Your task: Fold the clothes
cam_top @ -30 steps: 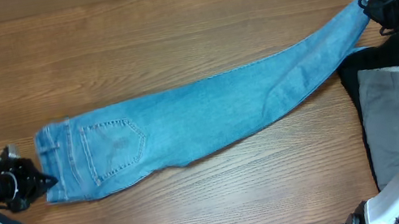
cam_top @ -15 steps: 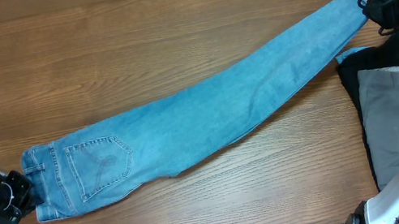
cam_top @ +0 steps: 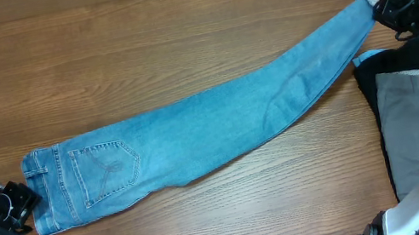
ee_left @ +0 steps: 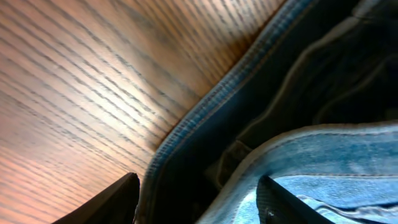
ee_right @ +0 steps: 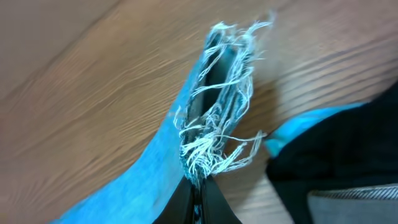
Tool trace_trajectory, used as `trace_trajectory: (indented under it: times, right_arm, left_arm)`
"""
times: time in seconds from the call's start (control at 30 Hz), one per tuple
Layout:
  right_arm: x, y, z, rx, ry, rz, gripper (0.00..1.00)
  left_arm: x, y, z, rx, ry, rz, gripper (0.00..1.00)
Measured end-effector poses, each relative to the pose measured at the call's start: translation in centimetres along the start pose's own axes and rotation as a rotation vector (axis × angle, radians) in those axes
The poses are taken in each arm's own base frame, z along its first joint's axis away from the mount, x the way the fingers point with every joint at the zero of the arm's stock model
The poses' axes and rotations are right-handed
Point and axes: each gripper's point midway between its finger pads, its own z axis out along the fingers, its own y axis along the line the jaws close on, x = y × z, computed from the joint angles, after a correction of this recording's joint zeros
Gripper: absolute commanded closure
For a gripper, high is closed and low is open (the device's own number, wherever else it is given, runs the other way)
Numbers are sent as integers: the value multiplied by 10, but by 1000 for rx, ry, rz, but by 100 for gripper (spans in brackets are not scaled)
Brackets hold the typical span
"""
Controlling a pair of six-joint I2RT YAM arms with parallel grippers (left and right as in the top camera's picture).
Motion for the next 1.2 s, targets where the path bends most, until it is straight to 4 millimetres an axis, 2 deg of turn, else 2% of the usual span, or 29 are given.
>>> trace_trajectory:
  times: [0.07, 0.13, 0.23, 0.3, 0.4, 0.6, 0.77, 0.9, 1.03, 1.13, 1.2]
  right_arm:
    - [3, 20, -16, -37, -17, -46, 96]
    - [10, 52, -39, -89, -41, -120, 96]
    - [30, 108, -69, -176, -63, -244, 96]
    - [56, 151, -83, -246, -46, -344, 96]
    - [101, 205, -89, -348, 26, -468, 96]
    - [192, 287, -77, -481, 177, -686, 96]
    - [266, 343, -65, -568, 257, -827, 96]
    - [311, 379, -45, -630, 292, -875, 96]
    - [349, 411, -12, -680, 314, -883, 96]
    - [370, 429, 4, -718, 314, -875, 96]
    - [378, 442, 6, -755, 300, -863, 96]
  left_arm:
    - [2, -4, -3, 29, 12, -1, 42]
    - [1, -11, -12, 70, 18, -1, 43]
    - [-7, -23, -39, 140, 0, 14, 42]
    - [-15, -32, -63, 182, -29, 35, 42]
    - [-23, -45, -101, 234, -80, 79, 40]
    - [-35, -66, -180, 314, -229, 155, 35]
    - [-35, -75, -221, 343, -317, 189, 34]
    - [-32, -81, -240, 370, -361, 214, 34]
    - [-32, -85, -249, 388, -383, 230, 33]
    - [-31, -87, -250, 396, -380, 233, 33]
    - [-30, -88, -250, 405, -380, 234, 33]
